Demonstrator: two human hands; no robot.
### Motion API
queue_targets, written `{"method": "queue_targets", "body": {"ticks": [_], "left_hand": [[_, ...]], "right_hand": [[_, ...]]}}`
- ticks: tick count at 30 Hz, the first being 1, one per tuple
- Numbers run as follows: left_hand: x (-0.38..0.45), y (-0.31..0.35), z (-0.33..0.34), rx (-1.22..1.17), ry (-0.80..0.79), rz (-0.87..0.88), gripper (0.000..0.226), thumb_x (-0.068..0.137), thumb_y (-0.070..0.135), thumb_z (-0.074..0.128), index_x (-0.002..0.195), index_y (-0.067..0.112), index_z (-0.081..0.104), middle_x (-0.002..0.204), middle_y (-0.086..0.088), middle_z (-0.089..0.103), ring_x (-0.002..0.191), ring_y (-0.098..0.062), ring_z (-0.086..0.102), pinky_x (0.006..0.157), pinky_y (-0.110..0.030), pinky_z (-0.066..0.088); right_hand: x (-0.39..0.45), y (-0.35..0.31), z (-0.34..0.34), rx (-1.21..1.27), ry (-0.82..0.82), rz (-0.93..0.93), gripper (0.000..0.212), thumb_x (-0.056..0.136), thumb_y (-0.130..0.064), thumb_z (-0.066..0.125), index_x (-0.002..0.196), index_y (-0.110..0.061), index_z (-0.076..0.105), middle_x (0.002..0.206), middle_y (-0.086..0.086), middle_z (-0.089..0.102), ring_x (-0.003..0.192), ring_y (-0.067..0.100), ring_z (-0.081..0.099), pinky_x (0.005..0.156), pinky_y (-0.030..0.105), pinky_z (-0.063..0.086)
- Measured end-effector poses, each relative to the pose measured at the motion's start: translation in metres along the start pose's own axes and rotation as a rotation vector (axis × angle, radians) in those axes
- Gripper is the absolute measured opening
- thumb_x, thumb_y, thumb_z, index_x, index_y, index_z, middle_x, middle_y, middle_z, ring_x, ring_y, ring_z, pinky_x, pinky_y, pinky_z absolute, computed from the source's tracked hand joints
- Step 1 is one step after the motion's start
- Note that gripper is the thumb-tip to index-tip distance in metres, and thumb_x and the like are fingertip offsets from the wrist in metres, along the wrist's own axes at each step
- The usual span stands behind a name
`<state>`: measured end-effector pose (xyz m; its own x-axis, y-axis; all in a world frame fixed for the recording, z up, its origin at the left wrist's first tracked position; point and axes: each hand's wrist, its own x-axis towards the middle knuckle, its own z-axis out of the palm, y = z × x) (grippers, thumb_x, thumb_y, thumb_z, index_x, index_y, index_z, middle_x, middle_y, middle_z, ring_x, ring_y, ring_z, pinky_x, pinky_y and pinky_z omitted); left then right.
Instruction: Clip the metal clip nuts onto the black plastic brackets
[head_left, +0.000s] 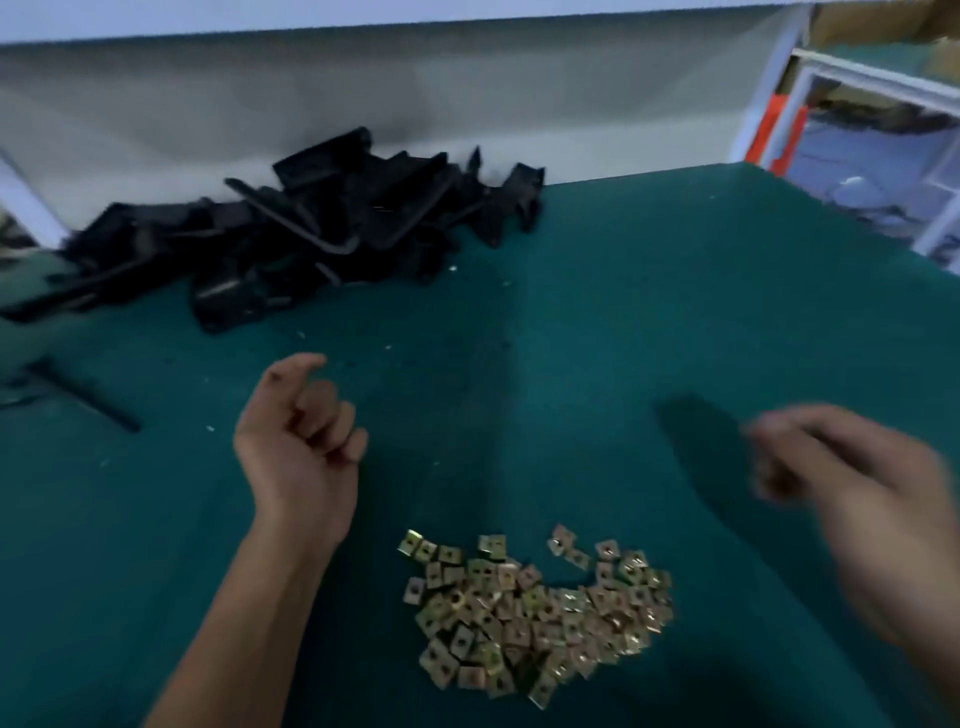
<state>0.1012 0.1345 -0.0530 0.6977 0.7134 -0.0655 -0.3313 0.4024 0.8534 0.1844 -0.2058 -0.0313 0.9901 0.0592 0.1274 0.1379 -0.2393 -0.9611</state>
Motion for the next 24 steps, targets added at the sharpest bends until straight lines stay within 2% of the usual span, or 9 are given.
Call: {"method": "queue_targets", "body": {"ticks": [2, 5, 9, 11, 13, 16, 18, 21, 24], "left_hand": [[0.008, -0.003, 0.0, 0.006, -0.024, 0.048, 0.017, 0.09, 0.02, 0.05, 0.074, 0.02, 0.056, 0.06, 0.005, 0.018, 0.052, -0.015, 0.01, 0.046, -0.027, 0.014], [0.012, -0.01, 0.009, 0.086, -0.12, 0.112, 0.016, 0.089, 0.017, 0.052, 0.074, 0.015, 0.057, 0.055, 0.003, 0.028, 0.045, -0.013, 0.014, 0.046, -0.021, 0.018], [0.008, -0.017, 0.012, 0.281, -0.247, 0.193, 0.019, 0.085, 0.022, 0.06, 0.066, 0.02, 0.062, 0.051, 0.002, 0.039, 0.039, -0.009, 0.024, 0.045, -0.02, 0.022], [0.01, -0.018, 0.01, 0.3, -0.257, 0.183, 0.02, 0.087, 0.022, 0.06, 0.068, 0.017, 0.062, 0.049, 0.012, 0.041, 0.039, -0.006, 0.026, 0.045, -0.02, 0.023], [0.013, -0.018, 0.009, 0.29, -0.264, 0.169, 0.021, 0.085, 0.028, 0.06, 0.069, 0.016, 0.061, 0.048, 0.013, 0.042, 0.041, -0.003, 0.027, 0.045, -0.02, 0.024], [0.013, -0.018, 0.007, 0.291, -0.283, 0.148, 0.021, 0.084, 0.031, 0.059, 0.069, 0.016, 0.062, 0.048, 0.014, 0.041, 0.041, -0.002, 0.029, 0.045, -0.016, 0.026], [0.013, -0.018, 0.008, 0.31, -0.284, 0.149, 0.019, 0.085, 0.026, 0.06, 0.069, 0.015, 0.062, 0.048, 0.014, 0.041, 0.041, -0.002, 0.03, 0.045, -0.015, 0.027], [0.011, -0.02, 0.011, 0.333, -0.256, 0.191, 0.019, 0.089, 0.014, 0.057, 0.071, 0.012, 0.063, 0.05, 0.015, 0.043, 0.042, -0.002, 0.031, 0.044, -0.014, 0.027], [0.005, -0.021, 0.017, 0.379, -0.205, 0.301, 0.019, 0.092, 0.011, 0.06, 0.073, 0.012, 0.066, 0.054, 0.006, 0.047, 0.047, -0.002, 0.034, 0.045, -0.016, 0.029]], "right_hand": [[0.039, -0.013, 0.071, 0.005, -0.147, -0.048, 0.011, 0.088, -0.026, 0.073, 0.083, -0.016, 0.077, 0.069, 0.004, 0.069, 0.057, 0.011, 0.06, 0.054, 0.018, 0.047], [0.115, -0.017, 0.16, 0.003, -0.132, -0.056, 0.021, 0.093, -0.002, 0.066, 0.081, -0.017, 0.075, 0.073, 0.0, 0.072, 0.049, 0.007, 0.062, 0.048, 0.02, 0.047], [0.211, -0.028, 0.239, 0.054, 0.108, 0.029, 0.009, 0.092, -0.009, 0.064, 0.086, -0.011, 0.071, 0.079, 0.009, 0.07, 0.04, 0.01, 0.059, 0.048, 0.024, 0.047], [0.251, -0.029, 0.264, 0.07, 0.078, 0.183, 0.022, 0.089, -0.028, 0.075, 0.094, -0.008, 0.069, 0.083, 0.007, 0.07, 0.037, 0.01, 0.057, 0.041, 0.019, 0.044], [0.277, -0.03, 0.282, 0.022, -0.028, 0.295, 0.035, 0.084, -0.039, 0.082, 0.097, -0.009, 0.067, 0.087, 0.004, 0.07, 0.041, 0.013, 0.054, 0.037, 0.017, 0.04], [0.292, -0.024, 0.295, -0.053, -0.015, 0.34, 0.021, 0.081, -0.021, 0.082, 0.091, -0.009, 0.069, 0.083, 0.001, 0.069, 0.056, 0.013, 0.057, 0.04, 0.017, 0.043], [0.286, -0.028, 0.289, -0.085, 0.117, 0.244, 0.014, 0.074, -0.017, 0.075, 0.075, -0.009, 0.064, 0.071, -0.004, 0.063, 0.059, 0.011, 0.058, 0.047, 0.019, 0.044], [0.256, -0.048, 0.271, 0.086, 0.262, -0.027, 0.027, 0.06, -0.019, 0.062, 0.047, -0.019, 0.038, 0.045, -0.013, 0.03, 0.044, 0.011, 0.025, 0.042, 0.021, 0.019], [0.214, -0.07, 0.237, 0.367, 0.279, -0.053, 0.044, 0.06, -0.014, 0.065, 0.046, -0.022, 0.024, 0.051, -0.003, 0.021, 0.055, 0.021, 0.019, 0.047, 0.031, 0.016]]}}
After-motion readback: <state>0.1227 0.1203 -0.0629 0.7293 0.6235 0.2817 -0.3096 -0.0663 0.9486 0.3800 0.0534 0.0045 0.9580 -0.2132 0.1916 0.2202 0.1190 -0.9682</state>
